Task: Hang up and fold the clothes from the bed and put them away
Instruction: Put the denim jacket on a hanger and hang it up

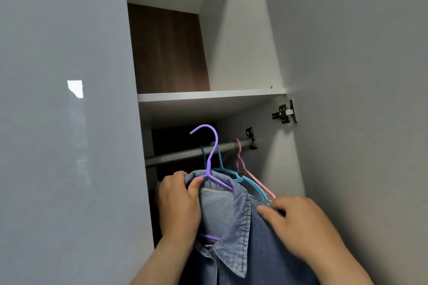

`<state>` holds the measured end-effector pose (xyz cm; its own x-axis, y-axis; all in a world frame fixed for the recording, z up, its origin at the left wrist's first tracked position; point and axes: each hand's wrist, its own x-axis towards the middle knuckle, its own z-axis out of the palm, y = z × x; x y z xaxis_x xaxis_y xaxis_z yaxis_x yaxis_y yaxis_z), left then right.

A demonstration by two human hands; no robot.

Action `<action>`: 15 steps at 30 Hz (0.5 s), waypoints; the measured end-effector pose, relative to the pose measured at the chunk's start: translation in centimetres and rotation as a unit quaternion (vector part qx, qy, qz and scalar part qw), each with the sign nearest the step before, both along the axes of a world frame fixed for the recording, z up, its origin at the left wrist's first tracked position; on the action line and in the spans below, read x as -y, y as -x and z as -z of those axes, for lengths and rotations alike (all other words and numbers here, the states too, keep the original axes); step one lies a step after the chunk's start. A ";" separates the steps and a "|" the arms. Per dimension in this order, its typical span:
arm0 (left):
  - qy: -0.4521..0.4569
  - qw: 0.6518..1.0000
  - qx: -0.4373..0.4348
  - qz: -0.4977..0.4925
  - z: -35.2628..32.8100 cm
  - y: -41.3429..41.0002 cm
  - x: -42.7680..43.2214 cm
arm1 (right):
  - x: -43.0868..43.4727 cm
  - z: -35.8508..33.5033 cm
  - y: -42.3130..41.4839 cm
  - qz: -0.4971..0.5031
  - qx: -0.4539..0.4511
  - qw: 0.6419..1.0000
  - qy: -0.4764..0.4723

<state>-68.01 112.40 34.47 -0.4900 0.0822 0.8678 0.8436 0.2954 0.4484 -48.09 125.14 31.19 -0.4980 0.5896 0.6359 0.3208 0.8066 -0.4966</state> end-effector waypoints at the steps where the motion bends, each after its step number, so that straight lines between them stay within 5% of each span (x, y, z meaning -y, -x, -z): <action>1: 0.005 1.000 0.002 -0.006 0.1 0.1 -0.1 | -0.1 -0.2 0.4 -0.004 0.001 1.000 -0.004; 8: 0.029 0.999 -0.002 -0.045 0.7 0.5 -1.3 | -0.9 -0.8 2.8 -0.036 -0.012 0.999 0.022; 15: 0.073 0.994 -0.046 -0.074 -1.4 1.4 -3.0 | -1.0 -1.0 5.5 0.035 -0.063 0.996 0.053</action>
<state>-69.41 115.36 35.86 -0.4246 0.1440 0.8939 0.8222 0.4748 0.3140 -53.59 126.17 32.24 -0.3732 0.6865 0.6240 0.3033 0.7260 -0.6172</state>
